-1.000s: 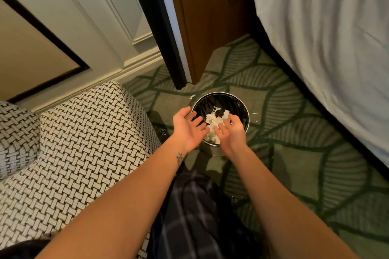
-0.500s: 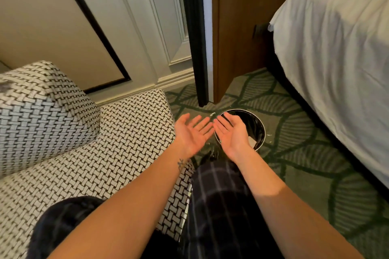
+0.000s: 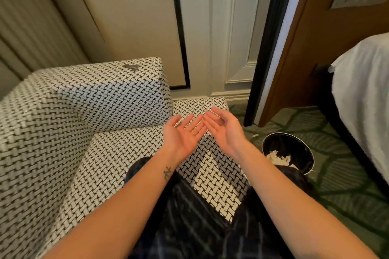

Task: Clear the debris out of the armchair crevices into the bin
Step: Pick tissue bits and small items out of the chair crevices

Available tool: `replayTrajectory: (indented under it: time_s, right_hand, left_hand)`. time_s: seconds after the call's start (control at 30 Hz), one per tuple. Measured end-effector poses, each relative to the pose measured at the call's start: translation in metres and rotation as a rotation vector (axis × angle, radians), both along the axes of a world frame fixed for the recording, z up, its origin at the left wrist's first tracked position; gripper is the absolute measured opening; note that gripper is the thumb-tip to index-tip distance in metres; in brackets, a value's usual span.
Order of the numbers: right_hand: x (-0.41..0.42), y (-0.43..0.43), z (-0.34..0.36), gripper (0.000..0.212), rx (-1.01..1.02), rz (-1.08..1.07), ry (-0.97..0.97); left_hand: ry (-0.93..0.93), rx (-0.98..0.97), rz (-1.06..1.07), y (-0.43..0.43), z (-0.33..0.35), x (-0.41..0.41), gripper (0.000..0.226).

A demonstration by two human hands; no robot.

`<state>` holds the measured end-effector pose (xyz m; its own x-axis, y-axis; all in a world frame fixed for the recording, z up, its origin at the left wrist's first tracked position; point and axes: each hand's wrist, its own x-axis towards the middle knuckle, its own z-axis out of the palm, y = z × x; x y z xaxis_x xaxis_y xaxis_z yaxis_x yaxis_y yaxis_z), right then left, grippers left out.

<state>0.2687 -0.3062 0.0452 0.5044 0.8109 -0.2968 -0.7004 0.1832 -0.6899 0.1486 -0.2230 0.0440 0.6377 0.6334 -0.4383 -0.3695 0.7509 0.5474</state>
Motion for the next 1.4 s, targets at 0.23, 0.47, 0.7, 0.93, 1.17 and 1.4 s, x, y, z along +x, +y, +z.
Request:
replayTrajectory:
  time_s: [0.23,0.47,0.7,0.93,1.17,1.4]
  right_hand:
    - [-0.117,0.048,0.028,0.036,-0.034,0.411,-0.430]
    - [-0.218,0.068,0.017,0.034,-0.081,0.758,-0.748]
    - [-0.298,0.068,-0.002,0.036,-0.124,1.042,-0.931]
    - [-0.347,0.067,-0.041,0.035,-0.133,1.170,-1.176]
    - [-0.371,0.087,-0.066,0.034,-0.125,1.190,-1.325]
    - [-0.403,0.112,-0.094,0.039,0.043,0.980,-2.179]
  left_hand:
    - [-0.126,-0.036,0.213,0.030,0.019,-0.136,0.054]
    - [-0.177,-0.135,0.427,0.006,-0.011,-0.259,0.060]
    - [-0.115,-0.179,0.551,-0.032,-0.047,-0.339,0.056]
    - [-0.056,-0.247,0.524,-0.063,-0.091,-0.392,0.063]
    - [-0.113,-0.321,0.404,-0.059,-0.123,-0.426,0.076]
    - [-0.208,-0.330,0.371,-0.047,-0.138,-0.434,0.084]
